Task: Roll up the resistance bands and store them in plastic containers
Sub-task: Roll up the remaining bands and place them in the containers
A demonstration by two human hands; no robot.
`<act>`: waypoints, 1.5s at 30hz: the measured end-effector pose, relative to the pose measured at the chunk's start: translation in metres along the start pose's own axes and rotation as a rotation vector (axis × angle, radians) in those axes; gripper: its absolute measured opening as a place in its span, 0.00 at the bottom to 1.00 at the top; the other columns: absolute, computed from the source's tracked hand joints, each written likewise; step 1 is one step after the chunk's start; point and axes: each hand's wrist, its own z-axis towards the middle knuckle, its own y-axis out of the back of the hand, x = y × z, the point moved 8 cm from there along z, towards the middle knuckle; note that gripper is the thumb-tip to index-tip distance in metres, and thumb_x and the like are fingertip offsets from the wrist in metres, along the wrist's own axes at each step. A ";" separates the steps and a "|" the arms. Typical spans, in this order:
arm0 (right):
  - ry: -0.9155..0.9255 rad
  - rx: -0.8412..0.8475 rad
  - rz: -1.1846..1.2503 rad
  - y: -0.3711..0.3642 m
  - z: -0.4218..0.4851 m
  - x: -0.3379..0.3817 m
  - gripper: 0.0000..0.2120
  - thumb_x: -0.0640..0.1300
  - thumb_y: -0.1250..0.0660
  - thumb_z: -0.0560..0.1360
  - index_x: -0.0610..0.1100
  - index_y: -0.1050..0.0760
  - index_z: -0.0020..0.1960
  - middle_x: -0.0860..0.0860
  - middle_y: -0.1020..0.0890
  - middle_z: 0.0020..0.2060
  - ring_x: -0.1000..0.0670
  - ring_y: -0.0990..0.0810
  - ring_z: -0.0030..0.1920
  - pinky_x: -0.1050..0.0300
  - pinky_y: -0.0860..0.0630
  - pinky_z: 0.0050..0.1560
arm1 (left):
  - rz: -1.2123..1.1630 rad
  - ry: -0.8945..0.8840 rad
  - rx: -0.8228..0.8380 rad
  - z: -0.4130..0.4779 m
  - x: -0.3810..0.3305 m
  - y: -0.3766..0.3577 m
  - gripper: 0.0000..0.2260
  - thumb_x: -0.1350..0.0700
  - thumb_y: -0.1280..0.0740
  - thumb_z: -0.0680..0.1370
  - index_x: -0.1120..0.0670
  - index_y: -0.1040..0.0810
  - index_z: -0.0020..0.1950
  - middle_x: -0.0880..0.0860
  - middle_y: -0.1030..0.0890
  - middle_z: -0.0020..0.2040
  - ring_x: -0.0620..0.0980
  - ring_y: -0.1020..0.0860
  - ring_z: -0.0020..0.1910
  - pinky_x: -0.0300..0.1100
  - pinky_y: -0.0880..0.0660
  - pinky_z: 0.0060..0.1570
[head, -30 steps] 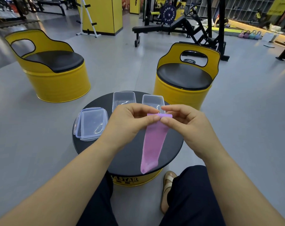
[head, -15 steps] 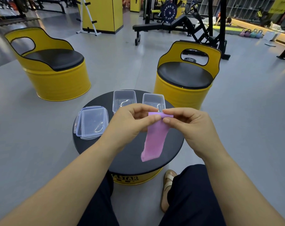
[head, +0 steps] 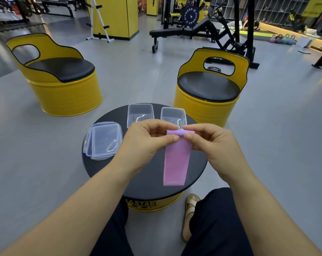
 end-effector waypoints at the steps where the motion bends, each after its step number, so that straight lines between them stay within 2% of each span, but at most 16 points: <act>1: 0.003 -0.004 -0.002 0.001 0.000 0.000 0.11 0.48 0.30 0.65 0.48 0.18 0.47 0.51 0.15 0.41 0.54 0.17 0.44 0.59 0.19 0.46 | -0.001 0.002 0.008 0.000 0.000 -0.001 0.11 0.66 0.27 0.69 0.48 0.17 0.38 0.50 0.16 0.39 0.46 0.18 0.42 0.38 0.21 0.45; 5: 0.009 -0.008 -0.004 0.001 0.000 -0.002 0.10 0.46 0.29 0.64 0.49 0.18 0.46 0.54 0.15 0.40 0.55 0.17 0.43 0.60 0.19 0.46 | 0.000 0.052 0.045 -0.001 0.003 -0.004 0.09 0.64 0.26 0.69 0.50 0.18 0.43 0.52 0.15 0.41 0.48 0.17 0.43 0.41 0.20 0.46; 9: 0.019 -0.002 0.009 0.001 -0.001 -0.003 0.10 0.44 0.29 0.64 0.48 0.18 0.46 0.53 0.14 0.40 0.54 0.16 0.45 0.61 0.20 0.48 | 0.005 0.108 0.048 -0.003 0.007 -0.005 0.04 0.58 0.27 0.71 0.54 0.17 0.45 0.55 0.15 0.42 0.49 0.17 0.44 0.39 0.20 0.42; 14: -0.002 0.022 0.019 -0.001 -0.001 -0.006 0.10 0.35 0.29 0.69 0.48 0.19 0.46 0.53 0.14 0.40 0.54 0.17 0.45 0.61 0.20 0.48 | 0.048 0.058 -0.007 -0.001 0.006 0.000 0.05 0.60 0.26 0.70 0.50 0.17 0.42 0.57 0.16 0.42 0.48 0.18 0.42 0.37 0.21 0.42; 17: -0.032 0.048 0.029 -0.004 -0.001 -0.008 0.10 0.43 0.29 0.68 0.48 0.19 0.49 0.49 0.15 0.43 0.51 0.16 0.46 0.58 0.19 0.48 | 0.038 0.039 -0.038 -0.001 0.005 0.002 0.08 0.62 0.25 0.68 0.50 0.17 0.40 0.51 0.15 0.39 0.45 0.18 0.41 0.36 0.22 0.43; 20: -0.064 0.035 0.049 -0.004 0.000 -0.009 0.14 0.47 0.30 0.65 0.45 0.20 0.50 0.45 0.15 0.43 0.48 0.15 0.45 0.56 0.18 0.46 | 0.036 0.024 -0.049 -0.001 0.003 0.002 0.09 0.64 0.25 0.67 0.50 0.17 0.39 0.50 0.15 0.38 0.45 0.18 0.40 0.35 0.22 0.43; 23: -0.069 0.042 0.033 -0.005 0.001 -0.008 0.14 0.47 0.30 0.66 0.43 0.19 0.49 0.48 0.14 0.41 0.49 0.15 0.44 0.58 0.18 0.44 | 0.045 0.015 -0.055 -0.001 0.003 0.001 0.10 0.65 0.25 0.67 0.49 0.17 0.37 0.53 0.15 0.39 0.48 0.18 0.41 0.39 0.21 0.46; 25: -0.062 0.041 0.019 -0.004 0.001 -0.007 0.13 0.46 0.30 0.66 0.43 0.19 0.49 0.50 0.14 0.40 0.51 0.16 0.44 0.58 0.18 0.44 | 0.051 0.014 -0.052 -0.001 0.004 0.001 0.11 0.65 0.25 0.67 0.48 0.16 0.36 0.56 0.16 0.41 0.53 0.19 0.43 0.44 0.22 0.49; 27: -0.055 0.036 0.015 -0.003 0.001 -0.007 0.12 0.46 0.30 0.65 0.45 0.19 0.47 0.52 0.14 0.39 0.53 0.16 0.43 0.59 0.19 0.44 | 0.057 0.019 -0.023 -0.001 0.004 0.000 0.11 0.65 0.25 0.67 0.48 0.17 0.36 0.56 0.16 0.42 0.56 0.19 0.44 0.45 0.21 0.48; 29: -0.046 0.032 0.027 -0.003 0.001 -0.007 0.11 0.45 0.29 0.64 0.46 0.19 0.46 0.53 0.14 0.38 0.54 0.16 0.42 0.61 0.19 0.44 | 0.053 0.040 0.023 -0.002 0.005 -0.003 0.08 0.62 0.25 0.68 0.49 0.17 0.40 0.52 0.16 0.42 0.51 0.18 0.44 0.40 0.21 0.45; 31: -0.034 0.021 0.037 -0.002 0.001 -0.007 0.11 0.44 0.28 0.63 0.46 0.19 0.45 0.53 0.14 0.38 0.54 0.16 0.42 0.62 0.20 0.45 | 0.057 0.078 0.042 -0.003 0.008 -0.005 0.06 0.59 0.26 0.70 0.51 0.18 0.44 0.54 0.16 0.44 0.48 0.18 0.43 0.38 0.21 0.43; 33: -0.024 0.014 0.033 -0.002 0.001 -0.008 0.10 0.44 0.28 0.63 0.47 0.19 0.44 0.53 0.14 0.38 0.55 0.16 0.42 0.62 0.20 0.46 | 0.048 0.094 0.041 -0.004 0.009 -0.005 0.04 0.59 0.28 0.72 0.51 0.18 0.44 0.56 0.16 0.43 0.46 0.18 0.42 0.36 0.22 0.40; 36: -0.017 0.016 0.027 -0.003 0.001 -0.009 0.10 0.43 0.28 0.62 0.47 0.18 0.43 0.53 0.14 0.38 0.56 0.17 0.42 0.63 0.20 0.46 | 0.049 0.077 0.016 -0.004 0.009 -0.002 0.05 0.59 0.27 0.71 0.49 0.17 0.41 0.59 0.16 0.42 0.48 0.18 0.42 0.41 0.21 0.44; 38: -0.026 0.033 0.012 -0.004 0.001 -0.010 0.12 0.45 0.27 0.62 0.48 0.19 0.45 0.52 0.14 0.40 0.54 0.16 0.44 0.61 0.20 0.48 | 0.055 0.057 0.000 -0.003 0.009 -0.001 0.07 0.60 0.26 0.70 0.48 0.17 0.41 0.54 0.16 0.41 0.48 0.18 0.43 0.42 0.21 0.48; 41: -0.065 0.083 -0.027 -0.008 0.001 -0.013 0.17 0.51 0.28 0.64 0.48 0.20 0.51 0.50 0.15 0.42 0.52 0.16 0.47 0.54 0.20 0.52 | 0.054 0.033 -0.011 -0.002 0.008 0.001 0.09 0.64 0.26 0.69 0.48 0.17 0.41 0.49 0.15 0.40 0.46 0.18 0.42 0.38 0.21 0.46; 45: -0.082 0.071 -0.032 -0.009 0.001 -0.013 0.16 0.51 0.31 0.66 0.44 0.19 0.50 0.48 0.15 0.43 0.50 0.16 0.46 0.52 0.19 0.50 | 0.042 0.013 -0.007 -0.002 0.007 0.000 0.10 0.66 0.27 0.70 0.50 0.17 0.41 0.49 0.15 0.40 0.46 0.17 0.43 0.36 0.22 0.46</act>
